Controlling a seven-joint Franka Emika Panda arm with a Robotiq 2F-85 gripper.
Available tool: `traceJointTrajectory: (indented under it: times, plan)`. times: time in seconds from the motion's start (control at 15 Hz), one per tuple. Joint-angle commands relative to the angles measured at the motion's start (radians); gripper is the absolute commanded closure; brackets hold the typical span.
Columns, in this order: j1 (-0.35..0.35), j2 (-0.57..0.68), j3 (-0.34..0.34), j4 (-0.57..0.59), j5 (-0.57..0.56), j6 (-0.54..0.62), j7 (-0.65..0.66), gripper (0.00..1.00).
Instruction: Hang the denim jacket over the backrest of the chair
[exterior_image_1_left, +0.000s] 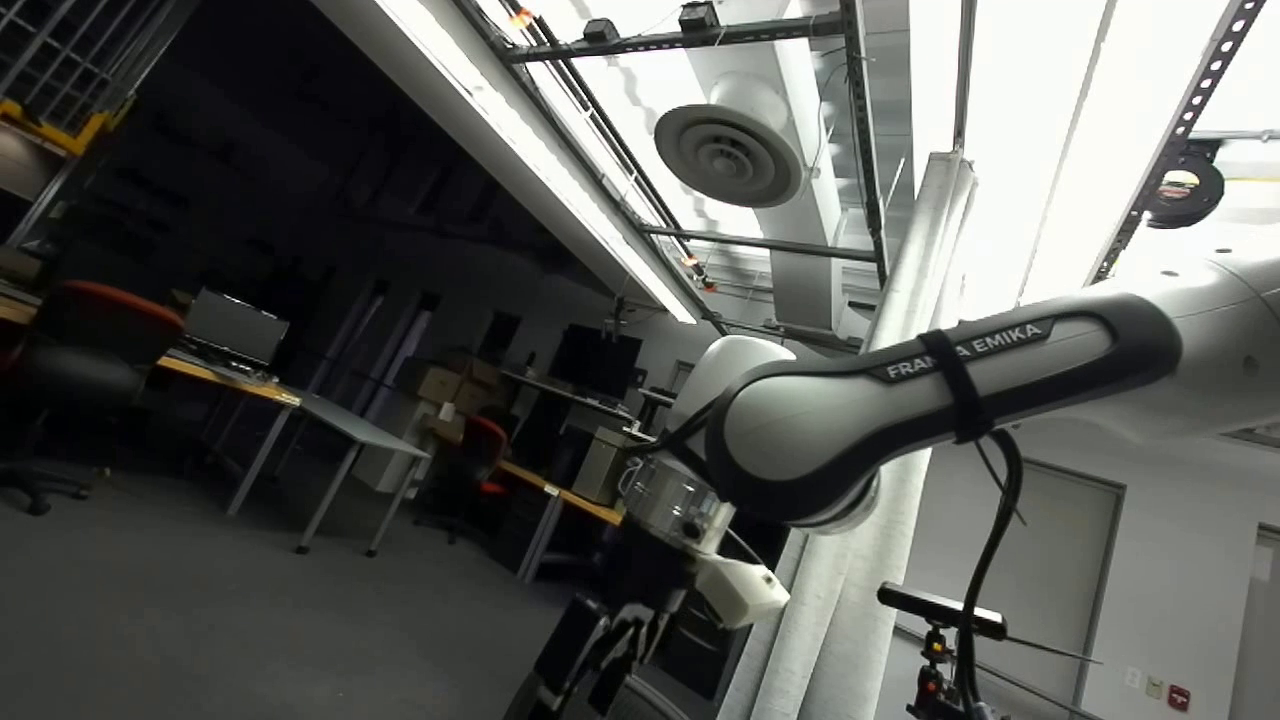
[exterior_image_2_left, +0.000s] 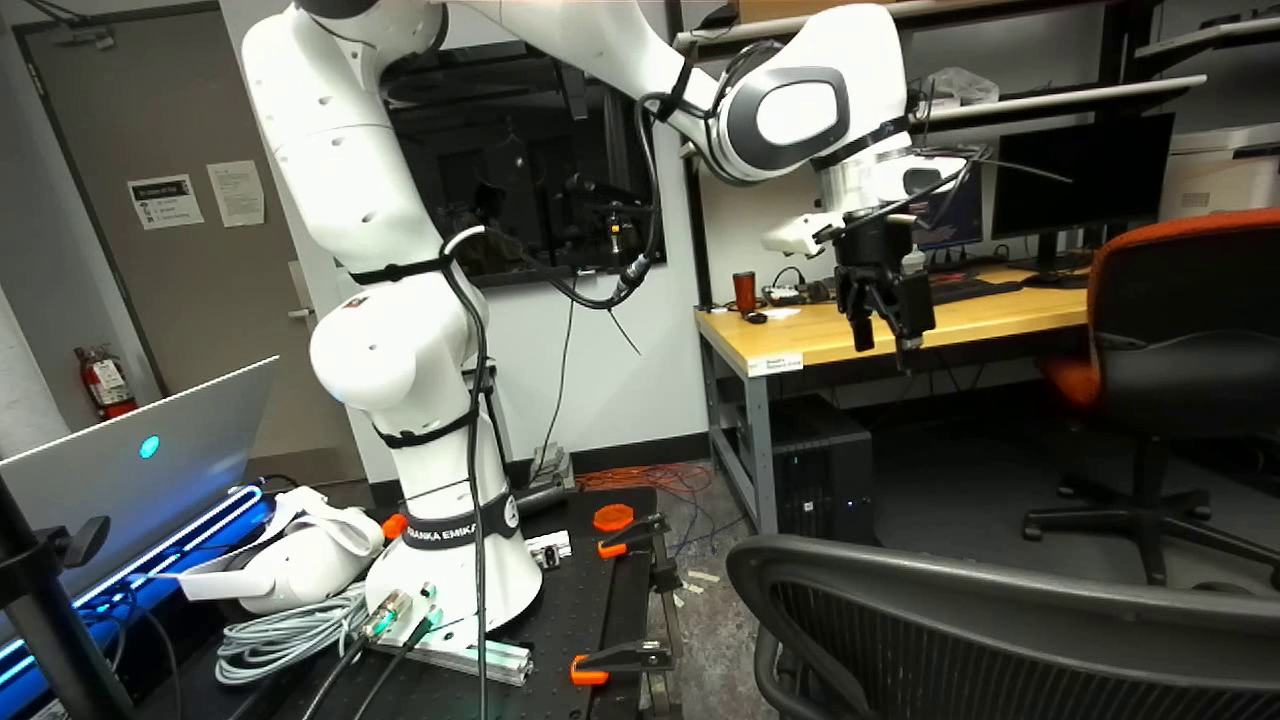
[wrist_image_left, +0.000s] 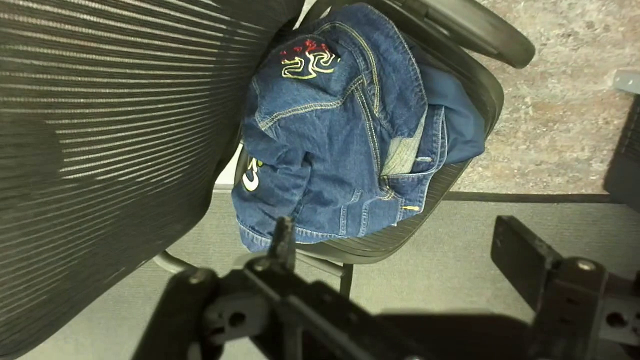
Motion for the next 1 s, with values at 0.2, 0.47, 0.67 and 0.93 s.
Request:
traceJointTrajectory:
  times: [0.2,0.47,0.67,0.93]
  plan:
    - [0.013,0.028,-0.002,0.012,-0.001,0.024,0.002,0.0]
    - [0.009,0.076,-0.003,0.03,-0.019,0.026,0.005,0.0]
    - [0.011,0.17,-0.002,0.05,-0.032,0.053,0.004,0.0]
    - [0.015,0.313,-0.003,0.083,-0.061,0.12,0.008,0.0]
